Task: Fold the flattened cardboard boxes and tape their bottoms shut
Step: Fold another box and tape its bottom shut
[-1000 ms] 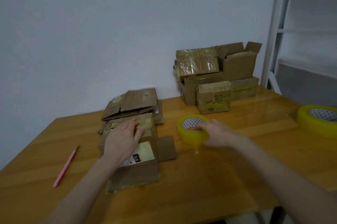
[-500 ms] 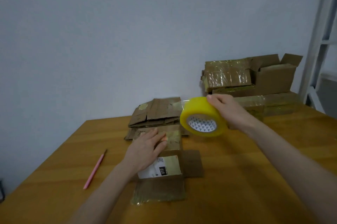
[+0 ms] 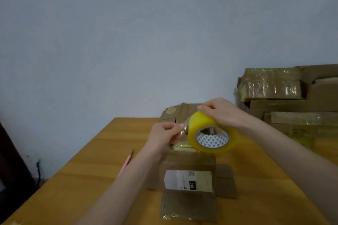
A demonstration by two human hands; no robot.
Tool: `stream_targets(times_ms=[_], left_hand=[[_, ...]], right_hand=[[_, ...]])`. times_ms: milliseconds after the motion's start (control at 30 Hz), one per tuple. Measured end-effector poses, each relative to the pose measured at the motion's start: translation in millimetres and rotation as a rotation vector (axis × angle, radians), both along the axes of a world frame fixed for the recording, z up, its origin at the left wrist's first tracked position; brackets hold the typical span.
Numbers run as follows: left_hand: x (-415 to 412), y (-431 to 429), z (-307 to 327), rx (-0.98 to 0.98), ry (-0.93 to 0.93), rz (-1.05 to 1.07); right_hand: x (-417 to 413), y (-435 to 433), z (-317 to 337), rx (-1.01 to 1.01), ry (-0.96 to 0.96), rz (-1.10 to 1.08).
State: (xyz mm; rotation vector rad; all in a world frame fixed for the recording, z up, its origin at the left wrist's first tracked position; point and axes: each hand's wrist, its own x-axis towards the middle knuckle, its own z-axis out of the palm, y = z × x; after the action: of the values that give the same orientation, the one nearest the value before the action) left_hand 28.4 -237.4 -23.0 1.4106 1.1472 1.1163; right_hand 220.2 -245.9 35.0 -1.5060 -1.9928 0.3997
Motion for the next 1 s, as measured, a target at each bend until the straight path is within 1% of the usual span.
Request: stream_targets(times_ms=[67, 100, 167, 200, 300, 367, 467, 533, 700, 867, 1000], left_hand=[[-1.9, 6.0, 0.4, 0.020, -0.024, 0.061], [-5.1, 9.6, 0.6, 0.028, -0.026, 0.097], [-14.2, 15.5, -1.2, 0.047, 0.013, 0.156], [-18.9, 16.6, -3.8, 0.060, 0.046, 0.179], [-25.2, 17.5, -13.9, 0.101, 0.135, 0.218], [-27.7, 19.0, -19.7, 0.100, 0.161, 0.247], [-42.0, 23.6, -26.0, 0.076, 0.189, 0.311], [-53.0, 23.8, -29.1, 0.066, 0.195, 0.318], [-64.5, 18.6, -42.4, 0.020, 0.232, 0.303], [-67.7, 14.9, -56.4, -0.030, 0.264, 0.291], [-50.7, 12.1, -74.0, -0.051, 0.328, 0.280]], right_hand=[[5.5, 0.9, 0.7, -0.061, 0.013, 0.030], [10.4, 0.1, -0.4, -0.122, 0.036, 0.057], [19.8, -1.4, -9.5, -0.247, 0.130, 0.120], [22.3, -1.8, -16.8, -0.275, 0.172, 0.139], [20.6, -1.1, -33.7, -0.228, 0.289, 0.116], [15.3, 1.1, -33.4, -0.168, 0.316, 0.114], [8.0, 5.8, -25.4, -0.095, 0.287, 0.117], [2.5, 8.5, -20.0, -0.073, 0.249, 0.104], [-15.3, 12.4, -7.5, -0.027, 0.051, 0.048], [-24.9, 17.8, -0.9, -0.069, -0.091, 0.046], [-29.1, 17.5, -6.6, -0.081, -0.096, 0.042]])
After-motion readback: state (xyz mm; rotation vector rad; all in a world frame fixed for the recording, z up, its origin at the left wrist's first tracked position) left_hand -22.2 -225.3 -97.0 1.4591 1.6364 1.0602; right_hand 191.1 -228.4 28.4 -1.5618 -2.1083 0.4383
